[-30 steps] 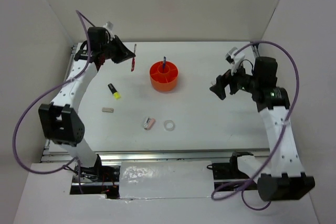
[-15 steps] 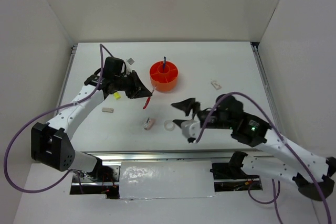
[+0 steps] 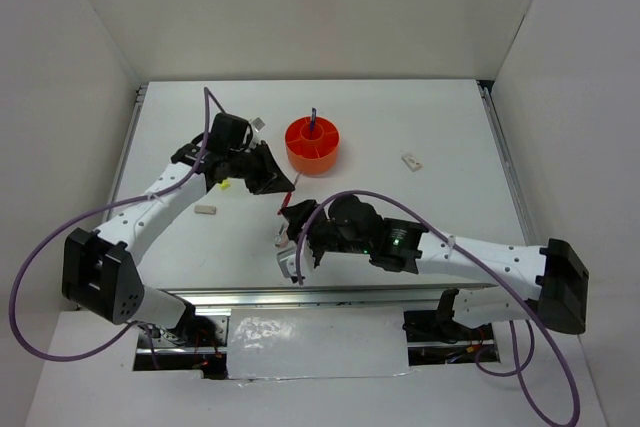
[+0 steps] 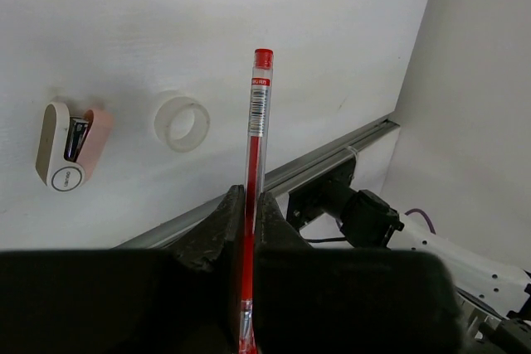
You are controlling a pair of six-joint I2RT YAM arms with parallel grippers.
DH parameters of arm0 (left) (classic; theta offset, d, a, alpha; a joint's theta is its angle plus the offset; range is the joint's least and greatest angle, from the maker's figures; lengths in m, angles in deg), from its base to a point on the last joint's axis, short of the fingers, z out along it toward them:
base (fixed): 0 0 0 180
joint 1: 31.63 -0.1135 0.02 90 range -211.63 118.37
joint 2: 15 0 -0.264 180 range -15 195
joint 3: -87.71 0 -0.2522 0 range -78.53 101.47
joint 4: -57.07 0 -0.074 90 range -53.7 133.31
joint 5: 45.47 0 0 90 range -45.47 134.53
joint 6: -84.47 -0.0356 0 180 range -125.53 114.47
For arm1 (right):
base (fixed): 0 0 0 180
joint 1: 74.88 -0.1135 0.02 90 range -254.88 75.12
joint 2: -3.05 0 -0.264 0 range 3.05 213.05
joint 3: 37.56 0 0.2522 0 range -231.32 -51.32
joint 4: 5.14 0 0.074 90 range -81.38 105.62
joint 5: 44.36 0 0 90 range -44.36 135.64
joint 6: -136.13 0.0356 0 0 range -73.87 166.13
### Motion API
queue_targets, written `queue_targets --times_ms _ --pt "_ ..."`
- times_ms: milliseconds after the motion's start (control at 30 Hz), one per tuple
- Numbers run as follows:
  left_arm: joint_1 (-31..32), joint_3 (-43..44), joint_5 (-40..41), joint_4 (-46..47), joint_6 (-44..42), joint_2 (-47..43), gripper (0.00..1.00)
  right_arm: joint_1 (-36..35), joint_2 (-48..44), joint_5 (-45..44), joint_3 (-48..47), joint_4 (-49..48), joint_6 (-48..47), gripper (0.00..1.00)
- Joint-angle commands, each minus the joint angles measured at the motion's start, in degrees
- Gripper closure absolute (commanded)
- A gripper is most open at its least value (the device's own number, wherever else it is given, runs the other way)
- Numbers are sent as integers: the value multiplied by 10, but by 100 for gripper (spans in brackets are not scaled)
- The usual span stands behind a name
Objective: Sort the stationery into containers
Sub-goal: Pick up the pen from the center of the board.
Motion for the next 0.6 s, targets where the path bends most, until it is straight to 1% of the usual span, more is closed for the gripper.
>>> queue_targets --times_ms 0,67,200,267,400,567 --pt "7 18 19 -4 -9 9 100 14 26 -26 -37 -77 4 39" --pt "8 17 17 -2 -7 15 100 17 34 -30 -31 -98 -2 39" --pt "9 27 19 -2 -5 25 100 27 63 -22 -46 -86 -4 40" --pt "9 34 33 -12 -9 28 100 35 74 -15 -47 -86 -8 41" --pt "10 35 29 -7 -9 30 100 49 88 3 -51 -72 -17 42" --pt "12 38 14 -5 -12 35 100 59 102 26 -57 -57 -34 47"
